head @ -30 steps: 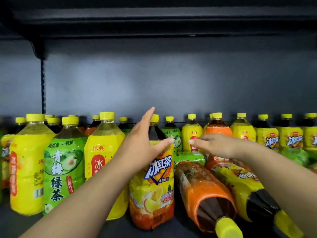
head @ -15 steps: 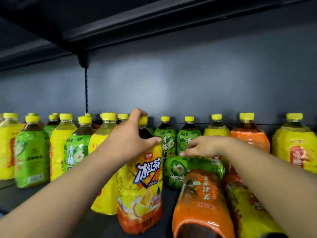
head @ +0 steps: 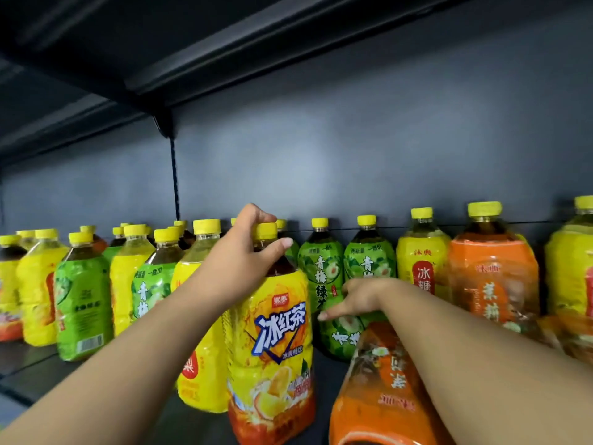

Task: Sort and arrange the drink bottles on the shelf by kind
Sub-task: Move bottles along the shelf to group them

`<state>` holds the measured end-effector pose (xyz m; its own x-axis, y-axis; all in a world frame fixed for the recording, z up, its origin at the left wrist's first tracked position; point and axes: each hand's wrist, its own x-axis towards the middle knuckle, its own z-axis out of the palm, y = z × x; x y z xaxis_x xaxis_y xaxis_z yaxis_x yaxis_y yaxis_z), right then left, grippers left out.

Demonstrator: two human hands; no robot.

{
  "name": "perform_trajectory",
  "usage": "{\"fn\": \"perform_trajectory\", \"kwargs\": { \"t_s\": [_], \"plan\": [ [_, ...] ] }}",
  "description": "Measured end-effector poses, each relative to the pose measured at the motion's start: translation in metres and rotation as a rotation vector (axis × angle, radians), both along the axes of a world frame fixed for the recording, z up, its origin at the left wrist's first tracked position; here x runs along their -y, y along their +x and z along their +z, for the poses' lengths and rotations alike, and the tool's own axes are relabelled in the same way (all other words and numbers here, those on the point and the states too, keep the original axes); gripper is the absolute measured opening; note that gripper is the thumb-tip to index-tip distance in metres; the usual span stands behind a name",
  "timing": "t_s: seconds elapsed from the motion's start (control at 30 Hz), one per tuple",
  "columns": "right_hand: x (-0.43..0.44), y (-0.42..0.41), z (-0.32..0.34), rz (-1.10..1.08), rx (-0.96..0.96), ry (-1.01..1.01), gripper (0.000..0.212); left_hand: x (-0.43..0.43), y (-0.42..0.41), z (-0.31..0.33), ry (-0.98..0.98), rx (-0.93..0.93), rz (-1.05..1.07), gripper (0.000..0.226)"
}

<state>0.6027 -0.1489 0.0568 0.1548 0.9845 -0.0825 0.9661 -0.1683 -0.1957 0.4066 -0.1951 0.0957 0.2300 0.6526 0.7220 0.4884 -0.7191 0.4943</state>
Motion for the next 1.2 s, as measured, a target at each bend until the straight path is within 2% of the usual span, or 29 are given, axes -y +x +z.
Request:
{"fn": "perform_trajectory", "kwargs": {
  "t_s": [0.13, 0.37, 0.5, 0.67, 0.73, 0.83, 0.9, 0.93, 1.07, 1.2],
  "plan": [
    [0.0, -0.004, -0.003, 0.013, 0.054, 0.053, 0.092, -0.003, 0.001, -0.002, 0.004, 0.068, -0.041, 0.023],
    [0.003, 0.003, -0.004, 0.028, -0.079, 0.114, 0.086, -0.003, 0.002, -0.003, 0.029, 0.072, -0.048, 0.02],
    [0.008, 0.004, 0.002, 0.016, -0.191, 0.248, 0.08, -0.002, 0.002, -0.005, 0.022, 0.09, -0.051, 0.023],
    [0.007, 0.013, 0.016, -0.006, -0.6, 0.59, 0.078, -0.005, 0.002, -0.007, 0.004, 0.117, -0.047, 0.021],
    [0.006, 0.015, 0.016, -0.014, -0.747, 0.724, 0.064, -0.006, 0.003, -0.007, -0.015, 0.137, -0.062, 0.019],
    [0.007, 0.014, 0.016, 0.008, -0.947, 0.807, 0.034, -0.007, 0.002, -0.008, -0.015, 0.15, -0.064, 0.018],
    [0.011, 0.016, 0.022, -0.015, -1.22, 0.858, 0.011, -0.007, 0.002, -0.009, -0.016, 0.161, -0.067, 0.019],
    [0.015, 0.018, 0.026, -0.018, -1.289, 0.878, 0.012, -0.006, 0.002, -0.009, -0.019, 0.168, -0.067, 0.022],
    [0.019, 0.014, 0.035, 0.03, -1.077, 0.807, 0.021, -0.008, 0.004, -0.008, -0.048, 0.185, -0.024, 0.034],
    [0.017, -0.005, 0.033, 0.091, -0.883, 0.715, 0.051, -0.01, 0.004, -0.008, -0.095, 0.262, -0.033, 0.039]
  ]
}}
